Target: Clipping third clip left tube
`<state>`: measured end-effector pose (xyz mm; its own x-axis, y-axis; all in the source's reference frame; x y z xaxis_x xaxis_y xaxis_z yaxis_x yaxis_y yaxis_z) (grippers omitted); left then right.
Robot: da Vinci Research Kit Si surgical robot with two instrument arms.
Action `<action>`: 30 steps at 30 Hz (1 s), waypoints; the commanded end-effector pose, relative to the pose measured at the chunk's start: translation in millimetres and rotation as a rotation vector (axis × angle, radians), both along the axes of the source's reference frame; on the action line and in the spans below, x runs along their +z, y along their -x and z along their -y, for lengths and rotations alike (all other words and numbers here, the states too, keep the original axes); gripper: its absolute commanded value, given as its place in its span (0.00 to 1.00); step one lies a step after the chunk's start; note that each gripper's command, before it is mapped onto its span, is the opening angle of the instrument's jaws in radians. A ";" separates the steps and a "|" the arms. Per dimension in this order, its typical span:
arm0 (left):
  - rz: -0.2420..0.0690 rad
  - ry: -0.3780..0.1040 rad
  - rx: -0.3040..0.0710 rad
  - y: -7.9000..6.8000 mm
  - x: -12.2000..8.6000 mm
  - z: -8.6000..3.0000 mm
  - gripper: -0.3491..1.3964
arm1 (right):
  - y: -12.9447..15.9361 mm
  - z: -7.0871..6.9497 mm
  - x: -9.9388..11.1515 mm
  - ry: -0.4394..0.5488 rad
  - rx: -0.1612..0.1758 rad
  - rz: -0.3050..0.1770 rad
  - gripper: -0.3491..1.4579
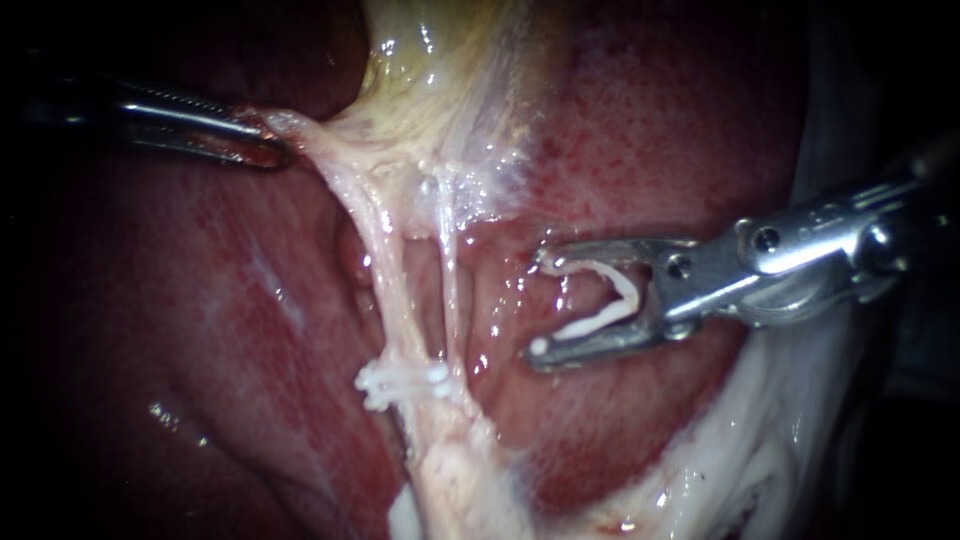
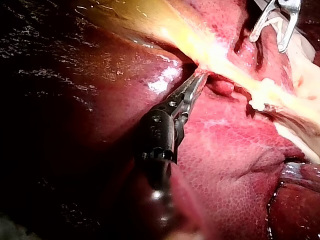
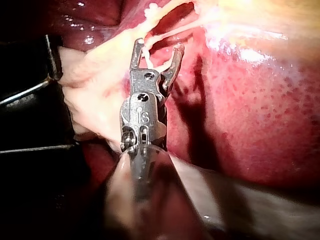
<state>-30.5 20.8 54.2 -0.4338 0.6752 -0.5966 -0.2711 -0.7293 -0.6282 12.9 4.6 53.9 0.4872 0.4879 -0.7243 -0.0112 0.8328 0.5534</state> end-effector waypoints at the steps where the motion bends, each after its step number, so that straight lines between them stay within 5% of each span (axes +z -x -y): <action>1: 0.000 0.000 0.000 0.0 0.1 0.1 0.00 | -0.5 0.1 0.2 -0.029 0.005 0.002 0.47; 22: 0.000 0.000 0.001 -0.1 0.1 0.1 0.00 | -9.1 1.0 4.5 -0.249 0.047 -0.096 0.47; 30: 0.000 0.000 0.001 -0.1 0.1 0.1 0.00 | -10.9 0.6 4.5 -0.345 0.076 -0.187 0.47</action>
